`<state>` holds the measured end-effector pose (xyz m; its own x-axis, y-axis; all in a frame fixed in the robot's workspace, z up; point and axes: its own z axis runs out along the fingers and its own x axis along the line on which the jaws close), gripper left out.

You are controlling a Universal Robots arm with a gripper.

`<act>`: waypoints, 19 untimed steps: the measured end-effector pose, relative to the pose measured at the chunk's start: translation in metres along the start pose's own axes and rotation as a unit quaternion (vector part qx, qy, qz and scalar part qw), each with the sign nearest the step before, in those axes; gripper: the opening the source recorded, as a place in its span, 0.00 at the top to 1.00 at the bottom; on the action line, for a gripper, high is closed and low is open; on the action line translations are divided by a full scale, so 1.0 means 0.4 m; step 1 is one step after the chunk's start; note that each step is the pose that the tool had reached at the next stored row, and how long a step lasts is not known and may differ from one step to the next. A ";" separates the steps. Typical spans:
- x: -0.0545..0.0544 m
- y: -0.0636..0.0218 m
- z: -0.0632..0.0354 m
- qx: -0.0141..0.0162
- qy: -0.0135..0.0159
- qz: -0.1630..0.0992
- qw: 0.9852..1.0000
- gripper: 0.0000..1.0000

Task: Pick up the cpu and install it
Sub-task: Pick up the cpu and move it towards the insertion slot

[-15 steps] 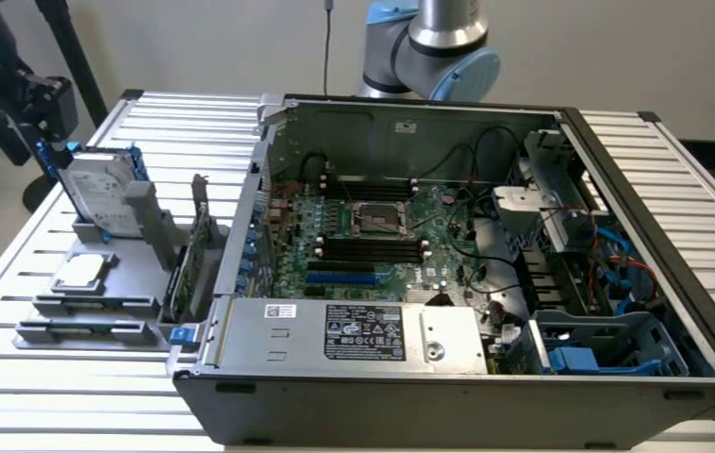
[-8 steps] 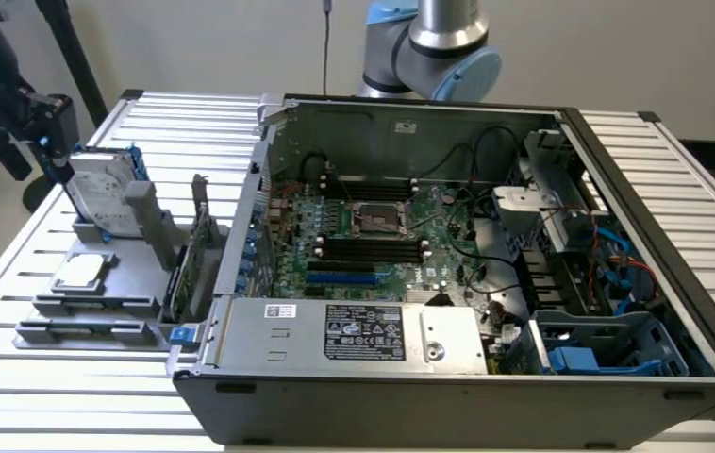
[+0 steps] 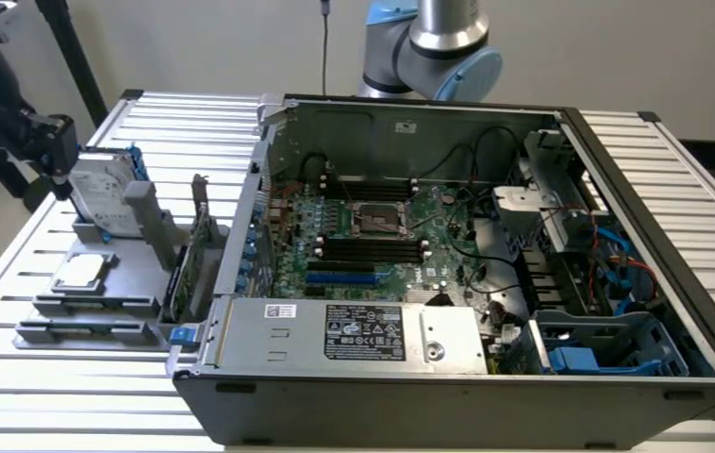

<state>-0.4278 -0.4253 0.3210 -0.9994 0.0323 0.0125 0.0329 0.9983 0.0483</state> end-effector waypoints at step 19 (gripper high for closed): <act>0.040 -0.005 0.087 0.000 0.003 -0.049 0.999 0.46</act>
<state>-0.4443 -0.4251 0.2865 -0.9978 -0.0652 0.0139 -0.0644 0.9967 0.0499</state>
